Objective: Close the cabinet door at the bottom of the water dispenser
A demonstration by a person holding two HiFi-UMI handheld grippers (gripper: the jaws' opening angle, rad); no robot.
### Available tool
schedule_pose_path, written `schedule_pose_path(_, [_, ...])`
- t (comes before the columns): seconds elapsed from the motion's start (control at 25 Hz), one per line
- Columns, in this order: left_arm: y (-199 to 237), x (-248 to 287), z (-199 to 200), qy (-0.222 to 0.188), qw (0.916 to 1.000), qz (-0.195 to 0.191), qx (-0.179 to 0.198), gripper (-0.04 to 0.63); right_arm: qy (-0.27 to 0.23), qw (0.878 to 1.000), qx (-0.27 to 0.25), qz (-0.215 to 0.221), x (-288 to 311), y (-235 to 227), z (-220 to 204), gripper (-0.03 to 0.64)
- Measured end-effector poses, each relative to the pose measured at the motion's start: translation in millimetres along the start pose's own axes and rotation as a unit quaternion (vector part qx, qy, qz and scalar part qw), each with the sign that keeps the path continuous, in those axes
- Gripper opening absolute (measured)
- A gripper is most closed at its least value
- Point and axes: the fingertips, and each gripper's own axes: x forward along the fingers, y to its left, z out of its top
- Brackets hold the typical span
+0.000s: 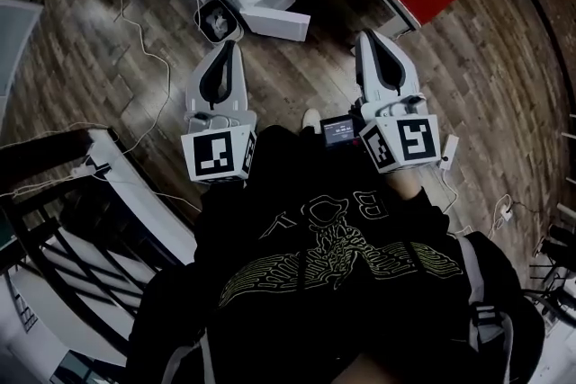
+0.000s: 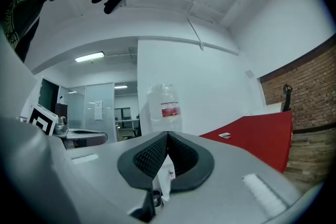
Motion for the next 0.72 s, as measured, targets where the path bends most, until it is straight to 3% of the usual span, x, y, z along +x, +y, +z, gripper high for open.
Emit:
schedule_pose_path(0.28, [38.5, 71.7, -17.2, 0.014, 0.9997, -0.018, -0.012, 0.008, 0.011, 1.000, -0.010, -0.013, 75.9, -15.7, -7.8, -0.005])
schedule_pose_path(0.48, [56.1, 126.2, -31.4, 0.014, 0.9959, -0.090, 0.004, 0.008, 0.026, 0.997, -0.070, -0.033, 126.2, -19.8, -14.3, -0.005])
schedule_pose_path(0.72, [68.6, 178.1, -72.4, 0.057, 0.9912, -0.119, 0.010, 0.008, 0.034, 0.991, -0.132, -0.009, 183.6, -20.7, -46.9, -0.005])
